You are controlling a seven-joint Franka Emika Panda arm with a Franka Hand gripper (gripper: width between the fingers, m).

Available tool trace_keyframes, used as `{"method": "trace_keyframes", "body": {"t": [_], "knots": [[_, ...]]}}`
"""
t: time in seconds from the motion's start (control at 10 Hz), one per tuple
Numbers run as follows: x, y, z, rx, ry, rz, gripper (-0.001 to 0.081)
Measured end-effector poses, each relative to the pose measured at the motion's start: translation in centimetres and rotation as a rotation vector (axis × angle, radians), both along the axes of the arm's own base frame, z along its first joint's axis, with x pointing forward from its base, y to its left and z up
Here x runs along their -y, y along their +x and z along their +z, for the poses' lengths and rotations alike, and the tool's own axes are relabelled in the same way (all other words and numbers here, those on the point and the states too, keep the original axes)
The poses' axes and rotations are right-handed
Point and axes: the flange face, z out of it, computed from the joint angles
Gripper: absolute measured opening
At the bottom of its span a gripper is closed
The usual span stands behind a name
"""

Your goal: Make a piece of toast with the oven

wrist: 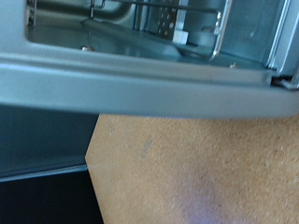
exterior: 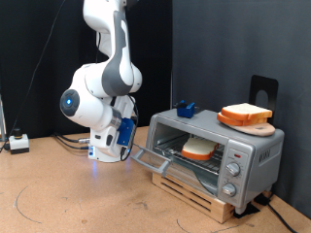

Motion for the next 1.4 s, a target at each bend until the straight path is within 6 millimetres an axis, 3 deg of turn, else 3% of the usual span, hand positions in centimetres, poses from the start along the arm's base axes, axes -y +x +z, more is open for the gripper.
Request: {"method": "trace_keyframes", "body": {"t": [0.3, 0.8, 1.1, 1.4], "knots": [[-0.6, 0.0, 0.4, 0.014, 0.031, 0.015, 0.081], [-4.2, -0.8, 1.5, 0.006, 0.089, 0.118, 0.081], [-7.4, -0.2, 0.5, 0.011, 0.022, 0.13, 0.081], [-8.0, 0.4, 0.6, 0.025, 0.015, 0.133, 0.081]]}}
